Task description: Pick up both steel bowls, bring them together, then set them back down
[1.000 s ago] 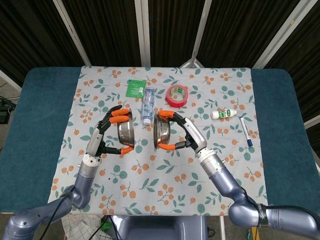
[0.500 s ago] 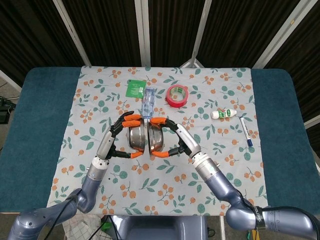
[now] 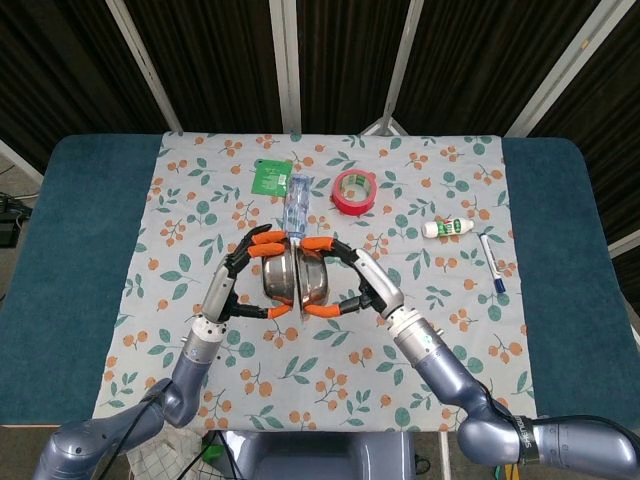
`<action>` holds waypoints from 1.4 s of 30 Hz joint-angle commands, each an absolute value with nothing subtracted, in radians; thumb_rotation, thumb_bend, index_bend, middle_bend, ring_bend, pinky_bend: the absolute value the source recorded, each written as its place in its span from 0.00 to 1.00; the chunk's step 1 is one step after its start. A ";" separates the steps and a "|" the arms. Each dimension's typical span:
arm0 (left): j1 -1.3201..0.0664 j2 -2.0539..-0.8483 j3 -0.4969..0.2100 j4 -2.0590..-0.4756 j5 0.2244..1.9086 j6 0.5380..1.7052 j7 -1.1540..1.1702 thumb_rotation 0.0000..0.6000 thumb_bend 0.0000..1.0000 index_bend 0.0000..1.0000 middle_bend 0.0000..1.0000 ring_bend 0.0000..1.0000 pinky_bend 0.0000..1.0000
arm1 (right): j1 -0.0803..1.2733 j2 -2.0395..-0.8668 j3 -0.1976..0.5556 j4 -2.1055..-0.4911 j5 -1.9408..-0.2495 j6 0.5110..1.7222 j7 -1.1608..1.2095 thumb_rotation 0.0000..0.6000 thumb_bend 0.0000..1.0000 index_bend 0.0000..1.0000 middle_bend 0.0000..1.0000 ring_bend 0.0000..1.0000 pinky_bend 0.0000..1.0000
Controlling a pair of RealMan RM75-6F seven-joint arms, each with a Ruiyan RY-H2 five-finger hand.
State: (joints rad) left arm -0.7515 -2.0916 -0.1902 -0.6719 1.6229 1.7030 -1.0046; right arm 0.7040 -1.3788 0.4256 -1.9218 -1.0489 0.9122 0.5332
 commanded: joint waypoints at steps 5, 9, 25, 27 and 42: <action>-0.685 -1.733 -0.171 -1.008 1.647 1.702 -0.691 1.00 0.00 0.34 0.18 0.10 0.26 | 0.675 -1.293 0.431 -1.793 -1.133 1.011 0.382 1.00 0.00 0.44 0.33 0.38 0.00; -0.636 -1.512 -0.153 -1.278 1.582 1.582 -0.402 1.00 0.00 0.36 0.21 0.10 0.26 | 0.676 -1.272 0.407 -1.733 -1.182 1.062 0.243 1.00 0.00 0.45 0.33 0.38 0.00; -0.594 -1.114 -0.161 -1.837 0.949 1.208 0.384 1.00 0.00 0.36 0.23 0.10 0.26 | 0.710 -1.245 0.275 -1.614 -1.273 1.060 -0.191 1.00 0.00 0.47 0.33 0.38 0.00; -0.609 -1.113 -0.160 -1.835 0.859 1.158 0.418 1.00 0.00 0.36 0.23 0.10 0.26 | 0.713 -1.262 0.254 -1.598 -1.281 1.052 -0.219 1.00 0.00 0.47 0.33 0.38 0.00; -0.665 -1.310 -0.174 -1.549 0.801 0.936 0.279 1.00 0.00 0.35 0.22 0.10 0.23 | 0.734 -1.422 0.182 -1.413 -1.248 1.009 -0.364 1.00 0.00 0.47 0.33 0.38 0.00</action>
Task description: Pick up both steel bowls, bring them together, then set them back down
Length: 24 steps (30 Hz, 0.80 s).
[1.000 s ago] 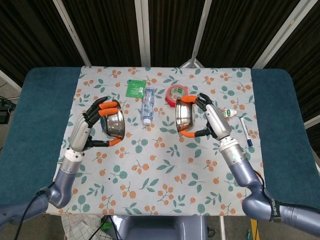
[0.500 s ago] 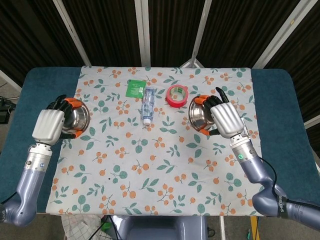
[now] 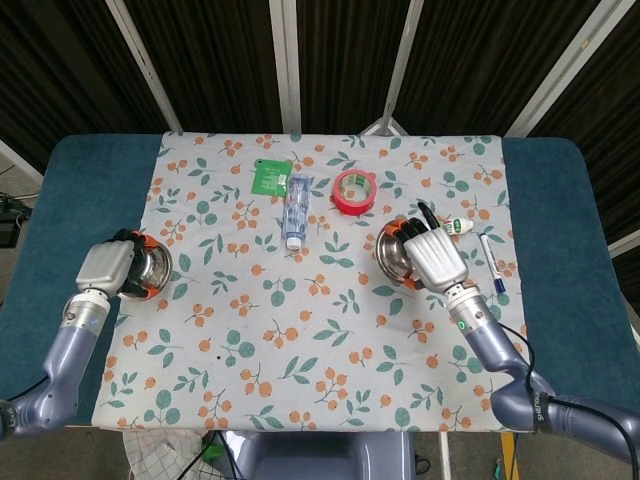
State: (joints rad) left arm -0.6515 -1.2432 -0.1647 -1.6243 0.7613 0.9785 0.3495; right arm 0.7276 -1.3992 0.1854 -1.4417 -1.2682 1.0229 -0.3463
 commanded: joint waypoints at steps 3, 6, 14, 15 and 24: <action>-0.670 -1.357 -0.178 -1.484 0.854 0.928 0.236 1.00 0.00 0.35 0.22 0.10 0.23 | 0.739 -1.441 0.184 -1.387 -1.230 0.997 -0.372 1.00 0.00 0.47 0.33 0.38 0.00; -0.674 -1.414 -0.186 -1.413 0.905 0.912 0.167 1.00 0.00 0.35 0.22 0.10 0.23 | 0.745 -1.459 0.185 -1.353 -1.212 0.983 -0.380 1.00 0.00 0.47 0.33 0.38 0.00; -0.699 -1.555 -0.200 -1.244 1.029 0.883 0.019 1.00 0.00 0.35 0.22 0.10 0.23 | 0.751 -1.485 0.183 -1.283 -1.179 0.951 -0.380 1.00 0.00 0.47 0.33 0.38 0.00; -0.702 -1.568 -0.202 -1.233 1.035 0.881 0.012 1.00 0.00 0.35 0.22 0.10 0.23 | 0.751 -1.489 0.183 -1.277 -1.177 0.948 -0.376 1.00 0.00 0.47 0.33 0.38 0.00; -0.750 -1.672 -0.231 -1.194 1.071 0.875 0.003 1.00 0.00 0.35 0.22 0.10 0.23 | 0.752 -1.513 0.176 -1.239 -1.181 0.939 -0.360 1.00 0.00 0.47 0.33 0.38 0.00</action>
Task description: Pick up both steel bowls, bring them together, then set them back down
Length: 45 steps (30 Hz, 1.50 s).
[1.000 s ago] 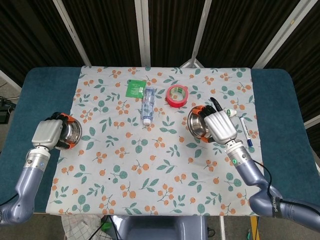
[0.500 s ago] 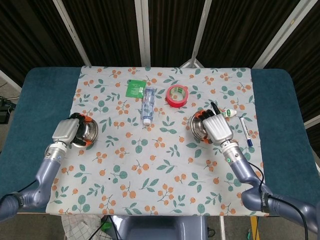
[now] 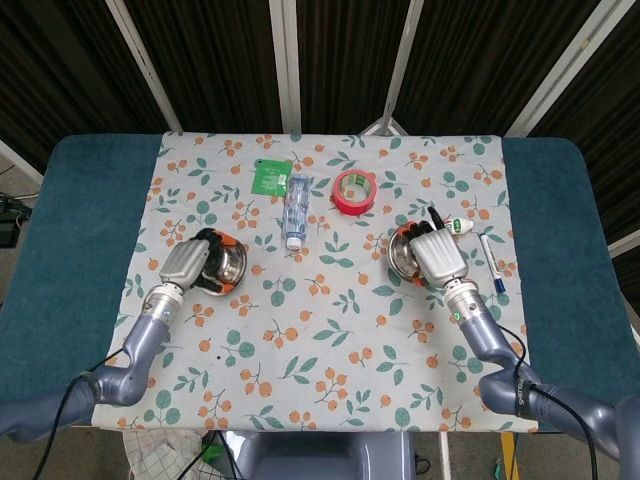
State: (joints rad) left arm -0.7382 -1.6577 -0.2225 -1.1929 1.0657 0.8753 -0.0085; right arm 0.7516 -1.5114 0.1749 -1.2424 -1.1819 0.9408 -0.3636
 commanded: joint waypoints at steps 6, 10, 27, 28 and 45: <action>-0.775 -1.697 -0.249 -1.236 1.039 0.883 0.080 1.00 0.00 0.35 0.22 0.10 0.23 | 0.748 -1.510 0.175 -1.232 -1.175 0.929 -0.346 1.00 0.00 0.47 0.33 0.38 0.00; -0.785 -1.707 -0.251 -1.254 0.986 0.898 0.177 1.00 0.00 0.34 0.22 0.10 0.23 | 0.744 -1.507 0.177 -1.232 -1.167 0.917 -0.322 1.00 0.00 0.47 0.33 0.38 0.00; -0.830 -1.760 -0.281 -1.275 0.947 0.860 0.191 1.00 0.00 0.14 0.00 0.00 0.03 | 0.746 -1.490 0.169 -1.322 -1.127 0.904 -0.404 1.00 0.00 0.19 0.11 0.18 0.00; -0.832 -1.758 -0.280 -1.279 0.947 0.860 0.194 1.00 0.00 0.14 0.00 0.00 0.03 | 0.747 -1.485 0.169 -1.339 -1.117 0.903 -0.419 1.00 0.00 0.18 0.10 0.18 0.00; -0.741 -1.416 -0.302 -1.720 0.951 1.116 0.452 1.00 0.00 0.14 0.00 0.00 0.02 | 0.679 -1.343 0.298 -1.476 -1.127 1.077 -0.215 1.00 0.00 0.07 0.05 0.16 0.00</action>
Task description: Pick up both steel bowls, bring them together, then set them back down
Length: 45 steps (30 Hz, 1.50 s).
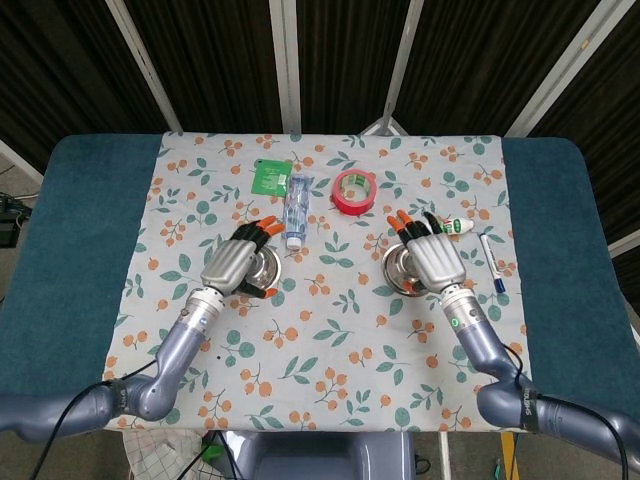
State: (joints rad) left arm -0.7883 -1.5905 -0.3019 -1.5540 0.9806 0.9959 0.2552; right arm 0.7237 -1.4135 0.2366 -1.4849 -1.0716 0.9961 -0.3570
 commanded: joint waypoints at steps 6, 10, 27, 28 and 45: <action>-0.667 -1.152 -0.310 -1.942 0.795 1.221 0.611 1.00 0.00 0.14 0.00 0.00 0.02 | 0.606 -1.204 0.329 -1.454 -1.160 1.114 -0.038 1.00 0.00 0.07 0.05 0.16 0.00; -0.610 -1.024 -0.283 -1.963 0.841 1.219 0.565 1.00 0.00 0.14 0.00 0.00 0.02 | 0.545 -1.146 0.323 -1.457 -1.193 1.122 0.139 1.00 0.00 0.09 0.05 0.16 0.00; -0.185 -0.832 0.022 -2.033 1.354 1.509 0.294 1.00 0.00 0.14 0.00 0.00 0.02 | 0.231 -1.026 0.044 -1.575 -1.596 1.445 0.209 1.00 0.00 0.16 0.05 0.15 0.00; -0.157 -0.833 0.041 -2.026 1.379 1.535 0.281 1.00 0.00 0.14 0.00 0.00 0.02 | 0.213 -1.029 0.030 -1.577 -1.617 1.469 0.186 1.00 0.00 0.16 0.05 0.15 0.00; 0.059 -0.968 0.113 -1.773 1.528 1.705 0.086 1.00 0.00 0.16 0.00 0.00 0.02 | 0.078 -1.056 -0.051 -1.528 -1.765 1.656 0.094 1.00 0.00 0.17 0.05 0.15 0.00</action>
State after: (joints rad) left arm 0.0542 -0.9633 0.1137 -1.7768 1.5168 1.7057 0.0910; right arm 0.0811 -1.0583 -0.0512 -1.5301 -1.7680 1.6600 0.0902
